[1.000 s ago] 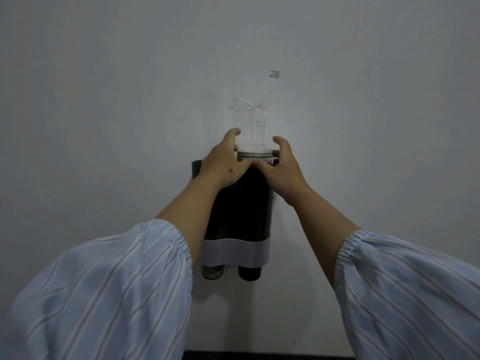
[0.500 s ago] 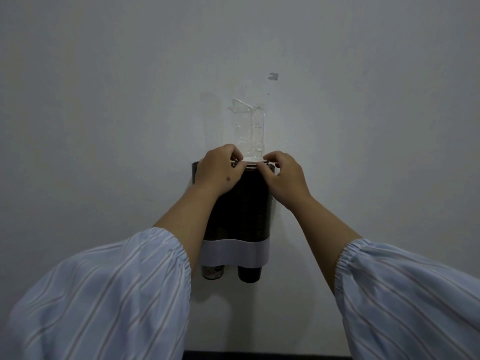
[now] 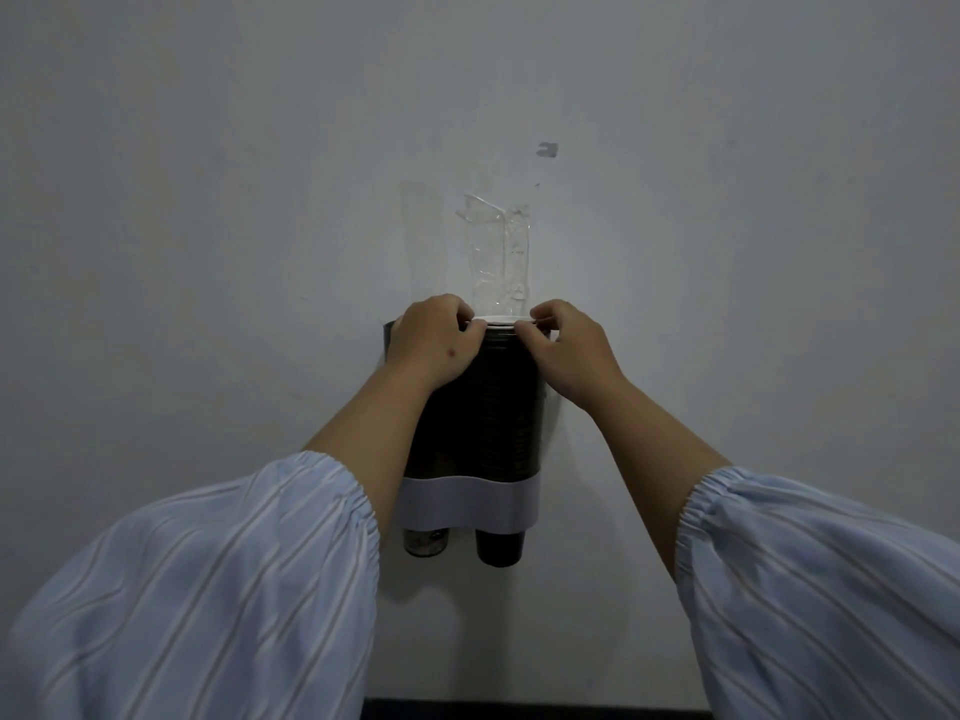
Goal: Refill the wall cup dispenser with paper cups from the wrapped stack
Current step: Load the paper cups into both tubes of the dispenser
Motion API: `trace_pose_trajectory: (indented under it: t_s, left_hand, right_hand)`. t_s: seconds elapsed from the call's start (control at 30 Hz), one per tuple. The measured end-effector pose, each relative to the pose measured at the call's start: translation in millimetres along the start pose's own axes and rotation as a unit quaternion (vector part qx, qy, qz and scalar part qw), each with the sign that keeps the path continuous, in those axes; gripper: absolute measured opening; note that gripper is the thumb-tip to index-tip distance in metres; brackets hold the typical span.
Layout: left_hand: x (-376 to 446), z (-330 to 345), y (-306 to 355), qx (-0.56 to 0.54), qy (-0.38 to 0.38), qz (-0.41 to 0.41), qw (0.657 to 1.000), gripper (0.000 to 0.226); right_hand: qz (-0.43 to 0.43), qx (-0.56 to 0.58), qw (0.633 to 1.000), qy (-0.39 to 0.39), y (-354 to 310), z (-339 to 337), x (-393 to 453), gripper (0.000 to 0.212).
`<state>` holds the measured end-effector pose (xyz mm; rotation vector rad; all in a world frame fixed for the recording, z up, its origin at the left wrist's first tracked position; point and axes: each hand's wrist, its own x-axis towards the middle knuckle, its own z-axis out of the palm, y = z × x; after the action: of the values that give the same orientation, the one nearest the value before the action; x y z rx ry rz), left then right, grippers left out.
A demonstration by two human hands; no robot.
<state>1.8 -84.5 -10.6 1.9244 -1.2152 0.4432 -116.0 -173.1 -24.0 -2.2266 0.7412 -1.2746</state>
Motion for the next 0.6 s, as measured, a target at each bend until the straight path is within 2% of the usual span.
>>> trace_pose_trajectory:
  t_s: [0.3, 0.6]
  left_hand:
    - [5, 3, 2, 0.033, -0.020, -0.033, 0.999, 0.036]
    - [6, -4, 3, -0.039, -0.058, -0.075, 0.995, 0.031]
  right_hand:
    - [0.034, -0.013, 0.999, -0.017, -3, -5, 6, 0.048]
    - [0.031, 0.040, 0.999, -0.019, -10, -4, 4, 0.043]
